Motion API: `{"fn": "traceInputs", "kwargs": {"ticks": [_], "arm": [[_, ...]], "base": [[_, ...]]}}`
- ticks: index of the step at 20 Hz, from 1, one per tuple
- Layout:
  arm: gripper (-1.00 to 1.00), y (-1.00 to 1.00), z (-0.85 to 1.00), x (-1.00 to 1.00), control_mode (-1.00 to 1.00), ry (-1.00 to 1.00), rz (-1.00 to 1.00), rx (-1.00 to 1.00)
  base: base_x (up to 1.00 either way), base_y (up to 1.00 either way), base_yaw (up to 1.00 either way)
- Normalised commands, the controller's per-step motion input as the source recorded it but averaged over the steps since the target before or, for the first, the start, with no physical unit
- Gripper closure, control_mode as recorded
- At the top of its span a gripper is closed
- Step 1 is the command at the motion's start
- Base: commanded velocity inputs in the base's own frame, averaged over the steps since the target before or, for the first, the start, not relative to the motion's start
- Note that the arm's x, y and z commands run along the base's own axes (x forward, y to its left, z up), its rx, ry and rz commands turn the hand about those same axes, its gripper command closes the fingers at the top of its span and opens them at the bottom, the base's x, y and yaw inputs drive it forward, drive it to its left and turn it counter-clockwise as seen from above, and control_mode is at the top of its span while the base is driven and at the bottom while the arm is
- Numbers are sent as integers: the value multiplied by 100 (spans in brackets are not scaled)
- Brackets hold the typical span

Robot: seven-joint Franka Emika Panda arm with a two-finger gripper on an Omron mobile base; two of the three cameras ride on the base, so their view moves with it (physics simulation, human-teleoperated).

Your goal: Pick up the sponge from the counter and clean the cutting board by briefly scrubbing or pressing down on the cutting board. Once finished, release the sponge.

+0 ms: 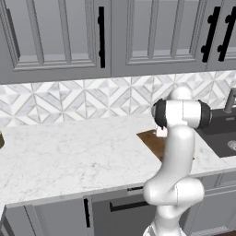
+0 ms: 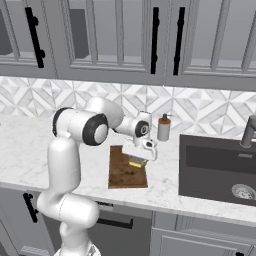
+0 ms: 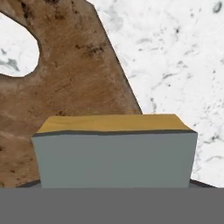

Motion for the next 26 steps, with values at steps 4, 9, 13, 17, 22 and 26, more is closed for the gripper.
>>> {"fn": "traceInputs", "kwargs": {"ticks": [4,9,13,17,22,26], "arm": [[100,44,-100,0,-100,-12,0,-2],[100,51,-8,-9,-100,-9,0,0],[100,76,-49,0,-100,-3,0,-4],[100,16,-100,0,-100,4,1,-19],[100,29,19,-20,-100,0,0,0],[100,3,-27,-26,-100,0,0,0]], "base": [[0,0,0],[0,0,0],[0,0,0],[0,0,0],[0,0,0],[0,0,0]]}}
